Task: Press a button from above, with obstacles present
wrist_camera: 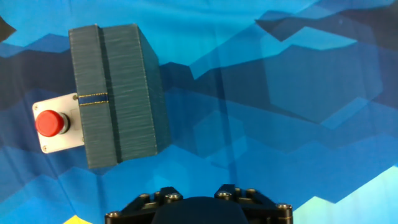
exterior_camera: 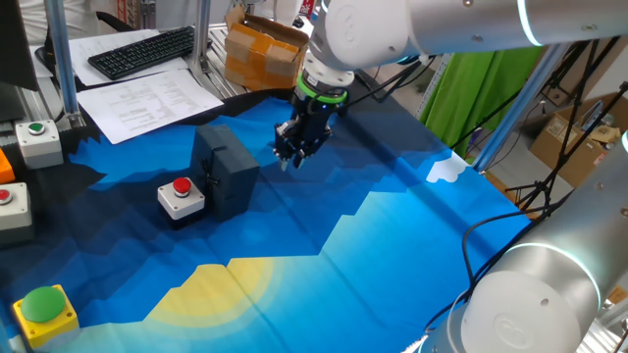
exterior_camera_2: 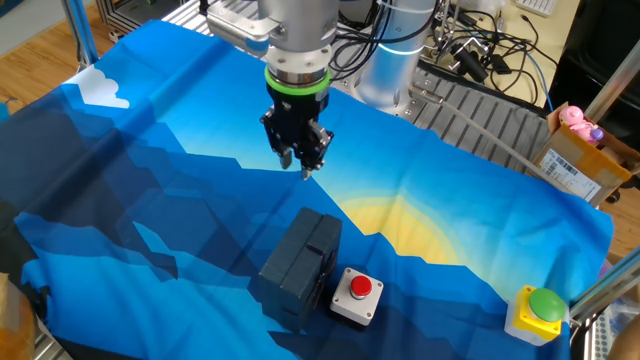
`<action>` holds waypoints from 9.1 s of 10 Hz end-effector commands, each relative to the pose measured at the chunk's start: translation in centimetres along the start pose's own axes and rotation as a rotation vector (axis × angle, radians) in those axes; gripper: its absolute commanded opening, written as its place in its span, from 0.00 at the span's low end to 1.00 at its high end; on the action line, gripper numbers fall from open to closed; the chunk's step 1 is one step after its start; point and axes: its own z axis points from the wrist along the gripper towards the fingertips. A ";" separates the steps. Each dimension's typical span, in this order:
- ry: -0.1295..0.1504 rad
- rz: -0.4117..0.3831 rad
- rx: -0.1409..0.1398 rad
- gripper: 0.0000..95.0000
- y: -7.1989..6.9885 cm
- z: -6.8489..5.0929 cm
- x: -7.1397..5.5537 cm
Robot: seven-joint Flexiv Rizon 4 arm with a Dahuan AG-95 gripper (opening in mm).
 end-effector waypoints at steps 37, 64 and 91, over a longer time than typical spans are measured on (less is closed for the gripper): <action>0.117 0.264 0.041 0.00 17.7 5.5 -7.2; 0.174 0.204 -0.030 0.00 15.2 2.3 -5.9; 0.156 -0.137 0.080 0.00 -2.7 7.1 -11.5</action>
